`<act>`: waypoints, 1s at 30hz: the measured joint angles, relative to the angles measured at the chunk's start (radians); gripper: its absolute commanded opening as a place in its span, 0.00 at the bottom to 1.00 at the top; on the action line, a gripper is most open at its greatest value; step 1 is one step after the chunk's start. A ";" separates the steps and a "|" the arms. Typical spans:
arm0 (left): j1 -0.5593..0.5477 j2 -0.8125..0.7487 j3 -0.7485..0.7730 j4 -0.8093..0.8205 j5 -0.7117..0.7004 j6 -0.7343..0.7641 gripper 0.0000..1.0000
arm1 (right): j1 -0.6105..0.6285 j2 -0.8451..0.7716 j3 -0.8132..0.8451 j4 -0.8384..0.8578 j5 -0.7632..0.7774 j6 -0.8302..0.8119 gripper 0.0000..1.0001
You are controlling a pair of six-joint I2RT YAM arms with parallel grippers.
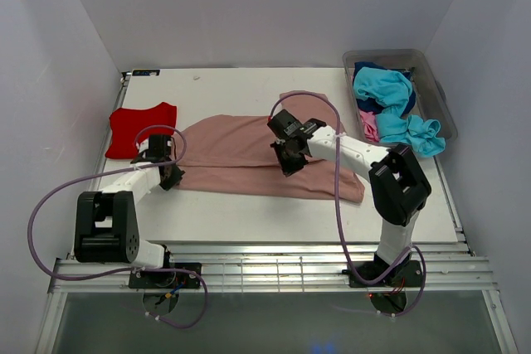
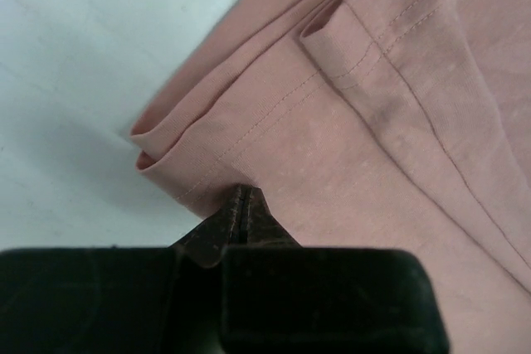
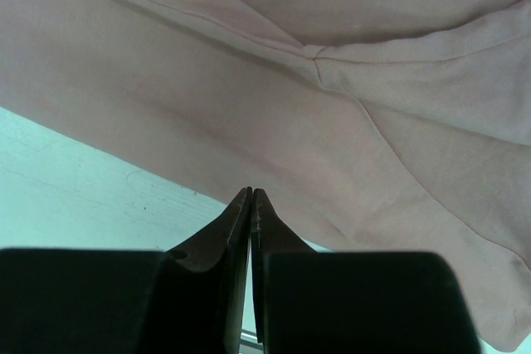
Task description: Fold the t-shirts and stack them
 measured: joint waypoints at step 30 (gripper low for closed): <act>-0.007 -0.157 -0.046 -0.188 -0.035 -0.110 0.00 | 0.037 0.185 0.033 0.140 -0.118 0.007 0.08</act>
